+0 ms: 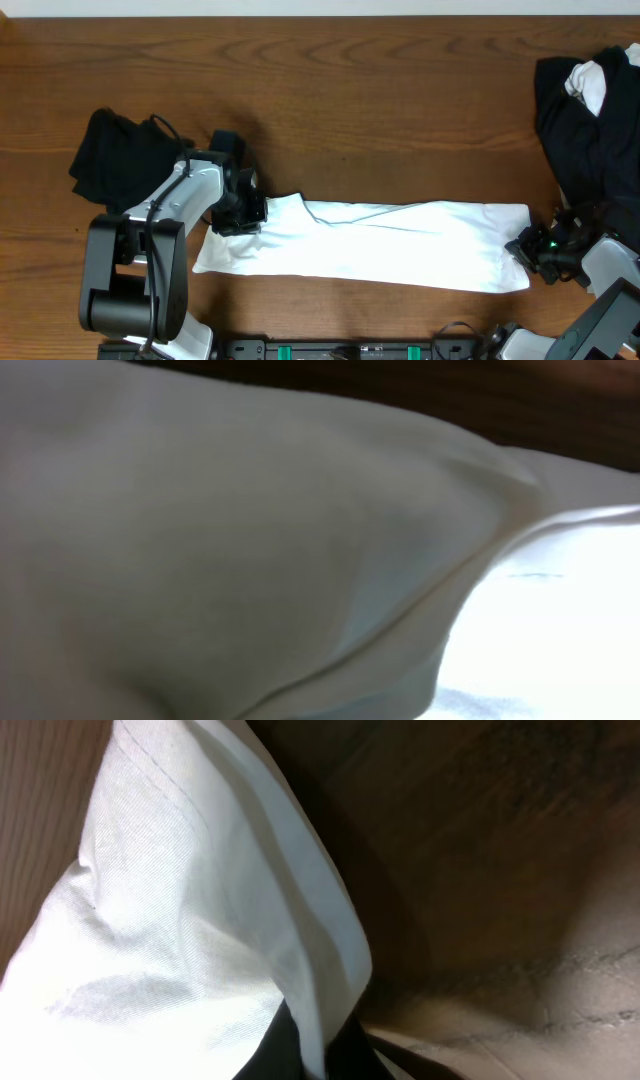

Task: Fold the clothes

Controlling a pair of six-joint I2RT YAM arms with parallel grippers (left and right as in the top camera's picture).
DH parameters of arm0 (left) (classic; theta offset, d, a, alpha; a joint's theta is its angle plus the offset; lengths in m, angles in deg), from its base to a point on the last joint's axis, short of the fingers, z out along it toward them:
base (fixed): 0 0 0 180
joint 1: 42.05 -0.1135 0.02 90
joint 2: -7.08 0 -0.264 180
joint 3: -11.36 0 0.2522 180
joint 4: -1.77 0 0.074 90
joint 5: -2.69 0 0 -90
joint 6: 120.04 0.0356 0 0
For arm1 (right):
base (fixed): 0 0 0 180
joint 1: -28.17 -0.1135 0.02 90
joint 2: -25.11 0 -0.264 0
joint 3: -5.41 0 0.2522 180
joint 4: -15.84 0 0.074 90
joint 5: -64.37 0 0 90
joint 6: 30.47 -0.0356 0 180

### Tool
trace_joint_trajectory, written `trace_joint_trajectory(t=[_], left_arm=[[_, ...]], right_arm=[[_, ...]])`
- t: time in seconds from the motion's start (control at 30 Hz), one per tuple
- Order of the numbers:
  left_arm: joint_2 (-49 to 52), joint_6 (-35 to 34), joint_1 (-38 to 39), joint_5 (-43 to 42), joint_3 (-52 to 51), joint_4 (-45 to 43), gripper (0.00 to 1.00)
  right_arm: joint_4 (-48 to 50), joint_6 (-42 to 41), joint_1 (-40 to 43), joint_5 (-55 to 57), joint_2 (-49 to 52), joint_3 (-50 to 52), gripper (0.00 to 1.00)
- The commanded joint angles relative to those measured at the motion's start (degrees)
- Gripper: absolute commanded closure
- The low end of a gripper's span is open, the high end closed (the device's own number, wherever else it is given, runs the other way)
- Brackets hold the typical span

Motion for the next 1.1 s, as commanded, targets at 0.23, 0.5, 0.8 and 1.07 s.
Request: trace_joint_trajectory(t=[0.23,0.5,0.8,1.07], left_arm=[[-5.95,0.59,-0.24,-5.01,3.96,1.09,0.83],[-15.39,0.98,-0.24,-4.57,3.98,1.31,0.71],[-16.65,0.96,-0.24,-4.57,3.87,4.11,0.7],[-16.68,0.96,-0.24,-4.57,3.85,4.76,0.7]], right_arm=[[-10.43,-3.23,0.46,5.84,1.51,-16.39,0.99],[-22.01,-1.14,0.33,9.57,1.51,-31.28,0.99],[-29.57,-0.66,-6.84,10.62,1.51,-33.38,0.99],[-30.38,-4.83,-22.91,12.33,1.53,-33.38,0.99]])
